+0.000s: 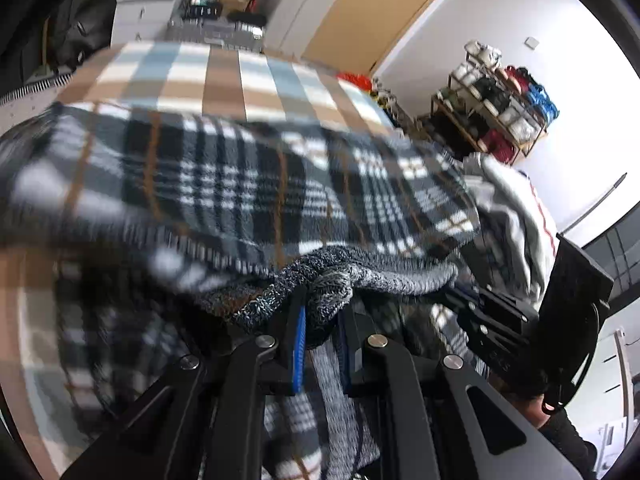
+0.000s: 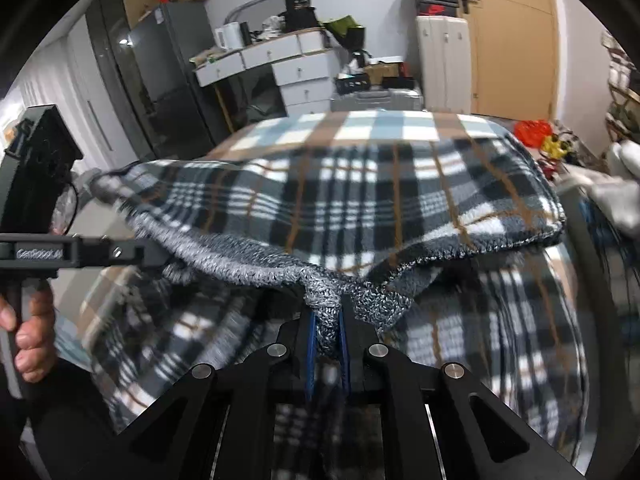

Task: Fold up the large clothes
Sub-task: 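Lift the collar with both grippers and fold it over toward the hem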

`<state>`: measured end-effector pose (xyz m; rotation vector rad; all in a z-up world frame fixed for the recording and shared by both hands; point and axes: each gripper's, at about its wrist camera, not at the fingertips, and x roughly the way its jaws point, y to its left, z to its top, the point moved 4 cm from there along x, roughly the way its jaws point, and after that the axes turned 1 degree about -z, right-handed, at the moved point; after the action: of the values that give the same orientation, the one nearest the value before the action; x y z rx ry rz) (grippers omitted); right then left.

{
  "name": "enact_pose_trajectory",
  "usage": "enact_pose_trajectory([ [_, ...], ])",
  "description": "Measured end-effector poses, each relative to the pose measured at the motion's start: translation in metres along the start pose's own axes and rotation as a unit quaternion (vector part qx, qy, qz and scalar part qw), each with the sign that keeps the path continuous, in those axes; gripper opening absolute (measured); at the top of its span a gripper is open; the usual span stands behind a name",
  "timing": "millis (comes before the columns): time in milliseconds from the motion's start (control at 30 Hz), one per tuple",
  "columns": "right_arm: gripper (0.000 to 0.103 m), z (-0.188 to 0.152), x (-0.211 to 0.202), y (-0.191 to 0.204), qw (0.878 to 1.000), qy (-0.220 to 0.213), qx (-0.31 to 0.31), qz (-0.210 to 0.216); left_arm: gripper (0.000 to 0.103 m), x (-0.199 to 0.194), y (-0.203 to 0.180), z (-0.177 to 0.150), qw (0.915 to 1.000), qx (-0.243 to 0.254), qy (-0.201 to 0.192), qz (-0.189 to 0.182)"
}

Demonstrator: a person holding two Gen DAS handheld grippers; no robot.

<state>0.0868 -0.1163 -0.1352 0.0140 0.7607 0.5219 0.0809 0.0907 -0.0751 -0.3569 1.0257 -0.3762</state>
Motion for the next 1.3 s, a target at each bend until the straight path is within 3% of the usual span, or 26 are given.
enact_pose_trajectory([
  [100, 0.011, -0.008, 0.010, -0.004, 0.999, 0.029, 0.002, -0.015, 0.008, 0.009, -0.001, -0.012, 0.9997, 0.005, 0.020, 0.014],
  [267, 0.020, -0.017, 0.019, -0.001, 0.998, 0.055, 0.006, -0.002, 0.012, 0.019, 0.008, -0.010, 0.9979, -0.013, 0.059, 0.022],
  [333, 0.042, -0.019, 0.019, 0.000, 0.997, 0.063, 0.016, 0.030, 0.013, 0.021, 0.009, -0.012, 0.9967, -0.010, 0.074, 0.031],
  [400, 0.051, -0.020, 0.017, 0.000, 0.995, 0.063, 0.035, 0.073, 0.014, 0.016, 0.014, -0.007, 0.9963, -0.016, 0.080, 0.026],
  [467, 0.054, -0.019, 0.018, 0.000, 0.993, 0.069, 0.039, 0.091, 0.022, 0.013, 0.017, -0.005, 0.9951, -0.015, 0.093, 0.029],
  [500, 0.057, -0.019, 0.018, 0.000, 0.992, 0.073, 0.041, 0.093, 0.031, 0.010, 0.022, -0.008, 0.9943, -0.015, 0.100, 0.033],
  [533, 0.060, -0.020, 0.018, -0.001, 0.992, 0.076, 0.044, 0.095, 0.059, 0.006, 0.027, -0.007, 0.9928, -0.018, 0.108, 0.048],
  [567, 0.062, -0.019, 0.019, -0.004, 0.990, 0.081, 0.051, 0.101, 0.077, 0.002, 0.034, -0.010, 0.9922, -0.022, 0.109, 0.057],
  [633, 0.063, -0.020, 0.017, -0.008, 0.989, 0.086, 0.058, 0.107, 0.077, -0.011, 0.042, -0.012, 0.9944, -0.032, 0.092, 0.041],
  [700, 0.063, -0.020, 0.009, -0.014, 0.985, 0.091, 0.081, 0.122, 0.077, -0.030, 0.042, -0.012, 0.9958, -0.036, 0.084, -0.003],
  [767, 0.065, -0.014, -0.004, -0.029, 0.979, 0.070, 0.128, 0.139, 0.077, -0.047, 0.037, -0.009, 0.9971, -0.030, 0.061, -0.035],
  [833, 0.067, -0.008, -0.015, -0.037, 0.976, 0.047, 0.149, 0.151, 0.077, -0.062, 0.029, 0.000, 0.9986, -0.010, 0.030, -0.043],
  [967, 0.075, 0.006, -0.038, -0.043, 0.980, -0.019, 0.148, 0.133, 0.077, -0.067, 0.020, 0.036, 0.9991, -0.007, -0.021, -0.036],
  [1033, 0.077, 0.017, -0.040, -0.043, 0.982, -0.028, 0.147, 0.116, 0.077, -0.062, 0.026, 0.054, 0.9988, 0.002, -0.041, -0.028],
  [1100, 0.077, 0.035, -0.038, -0.043, 0.986, -0.027, 0.136, 0.095, 0.077, -0.054, 0.042, 0.070, 0.9963, -0.020, -0.083, 0.011],
  [1233, 0.077, 0.075, -0.007, -0.041, 0.996, 0.018, 0.081, 0.021, 0.077, -0.012, 0.086, 0.062, 0.9941, -0.082, -0.065, 0.028],
  [1300, 0.077, 0.096, 0.025, -0.043, 0.996, 0.066, 0.030, -0.051, 0.077, 0.011, 0.104, 0.054, 0.9951, -0.082, -0.036, 0.042],
])
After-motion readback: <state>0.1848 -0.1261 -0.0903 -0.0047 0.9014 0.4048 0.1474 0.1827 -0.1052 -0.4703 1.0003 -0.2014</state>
